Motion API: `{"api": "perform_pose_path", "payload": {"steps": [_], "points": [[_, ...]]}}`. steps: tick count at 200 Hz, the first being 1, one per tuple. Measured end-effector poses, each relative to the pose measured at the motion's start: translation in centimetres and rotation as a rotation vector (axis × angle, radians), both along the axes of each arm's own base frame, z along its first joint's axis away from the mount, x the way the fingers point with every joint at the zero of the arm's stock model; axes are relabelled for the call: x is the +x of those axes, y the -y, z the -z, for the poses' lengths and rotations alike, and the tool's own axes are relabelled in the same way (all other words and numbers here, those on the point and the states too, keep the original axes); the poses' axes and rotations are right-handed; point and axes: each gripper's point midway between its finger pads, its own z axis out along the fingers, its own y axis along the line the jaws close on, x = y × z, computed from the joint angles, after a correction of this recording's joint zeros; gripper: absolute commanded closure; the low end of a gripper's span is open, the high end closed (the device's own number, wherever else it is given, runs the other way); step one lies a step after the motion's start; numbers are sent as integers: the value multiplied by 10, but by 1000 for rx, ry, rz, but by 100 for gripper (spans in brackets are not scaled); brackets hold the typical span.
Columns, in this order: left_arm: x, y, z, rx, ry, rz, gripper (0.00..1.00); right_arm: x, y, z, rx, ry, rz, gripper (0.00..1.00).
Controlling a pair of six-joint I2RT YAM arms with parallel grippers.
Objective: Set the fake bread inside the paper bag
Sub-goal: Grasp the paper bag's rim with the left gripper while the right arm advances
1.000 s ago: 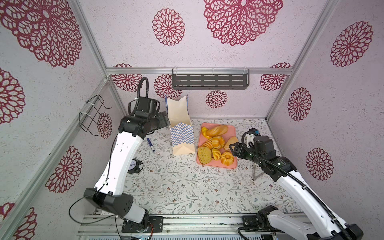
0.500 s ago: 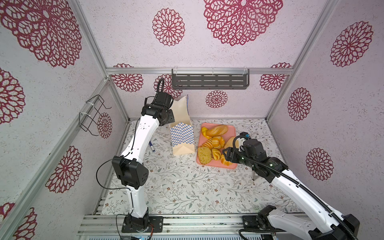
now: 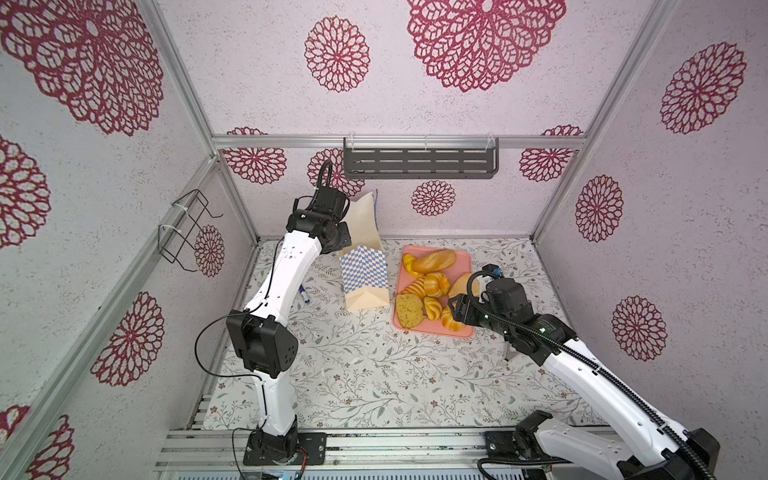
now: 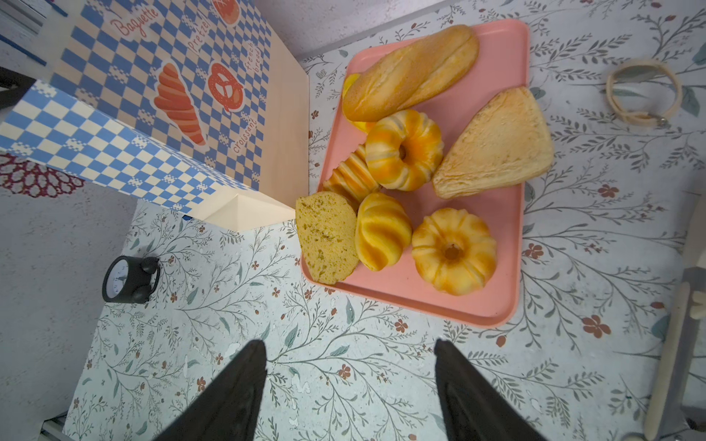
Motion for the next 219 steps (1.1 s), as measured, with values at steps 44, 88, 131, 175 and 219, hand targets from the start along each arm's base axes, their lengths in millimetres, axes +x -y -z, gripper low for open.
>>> {"api": "perform_pose_path", "payload": {"steps": [44, 88, 131, 175, 219], "points": [[-35, -9, -23, 15, 14, 41, 100, 2, 8, -8, -34, 19, 27, 27], [-94, -17, -53, -19, 63, 120, 100, 5, 19, -19, -82, 43, 54, 20], [-153, -32, -39, -112, 60, 127, 100, 17, 41, -20, -127, 34, 122, 19], [-179, -43, -43, -345, 163, 71, 100, 28, 61, -12, -130, -1, 184, 20], [-176, -17, -45, -579, 190, 153, 100, 34, 77, -5, -132, -28, 222, 20]]}}
